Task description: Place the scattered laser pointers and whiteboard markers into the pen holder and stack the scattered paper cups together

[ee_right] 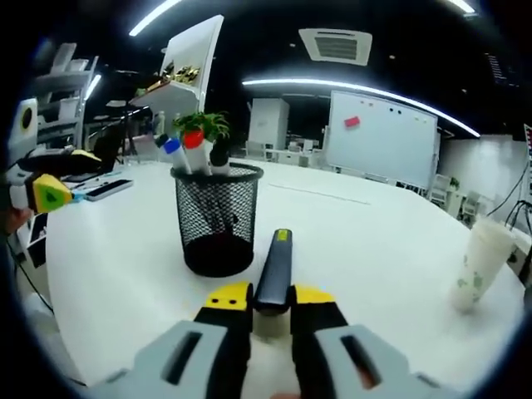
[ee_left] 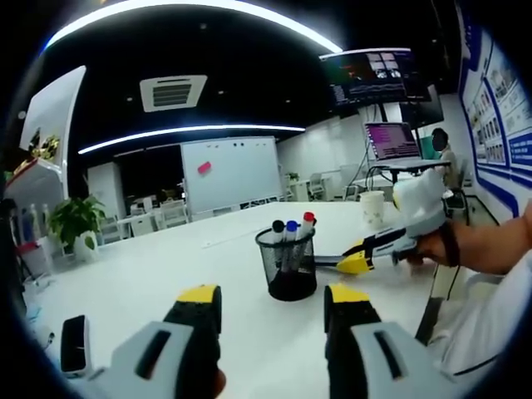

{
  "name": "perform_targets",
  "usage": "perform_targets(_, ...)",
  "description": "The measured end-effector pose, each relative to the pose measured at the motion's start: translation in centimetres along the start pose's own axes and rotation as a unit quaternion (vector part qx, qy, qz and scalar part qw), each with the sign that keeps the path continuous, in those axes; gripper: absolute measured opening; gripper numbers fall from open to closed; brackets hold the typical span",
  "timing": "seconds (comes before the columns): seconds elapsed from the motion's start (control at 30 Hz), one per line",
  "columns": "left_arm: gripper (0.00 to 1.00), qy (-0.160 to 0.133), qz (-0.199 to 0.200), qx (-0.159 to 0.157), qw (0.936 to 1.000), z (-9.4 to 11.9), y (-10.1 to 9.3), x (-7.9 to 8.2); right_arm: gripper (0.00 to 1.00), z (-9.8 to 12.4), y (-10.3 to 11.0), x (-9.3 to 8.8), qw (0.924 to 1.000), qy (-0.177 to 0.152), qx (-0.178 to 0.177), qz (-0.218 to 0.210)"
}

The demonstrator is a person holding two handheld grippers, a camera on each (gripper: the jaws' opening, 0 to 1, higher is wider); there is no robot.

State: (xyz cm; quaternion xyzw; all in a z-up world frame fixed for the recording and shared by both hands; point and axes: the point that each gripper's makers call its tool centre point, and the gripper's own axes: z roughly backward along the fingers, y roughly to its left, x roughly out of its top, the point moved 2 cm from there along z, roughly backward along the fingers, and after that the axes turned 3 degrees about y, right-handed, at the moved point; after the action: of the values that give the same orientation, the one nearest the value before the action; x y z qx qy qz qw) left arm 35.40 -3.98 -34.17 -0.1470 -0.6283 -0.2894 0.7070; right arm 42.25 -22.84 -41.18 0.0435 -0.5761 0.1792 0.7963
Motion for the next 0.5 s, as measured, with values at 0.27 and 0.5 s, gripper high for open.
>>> perform_targets(0.27, 0.50, 0.000, -0.001, -0.001, 1.0000, -0.1, 0.0, 0.1, 0.18, 0.3, 0.2, 0.6, 0.9998, -0.013, 0.003, 0.012)
perform_targets(0.5, 0.50, 0.001, -0.001, -0.004, 1.0000, -0.2, -0.1, 0.1, 0.18, 0.5, 0.3, 1.3, 0.9993, -0.025, -0.002, 0.029)
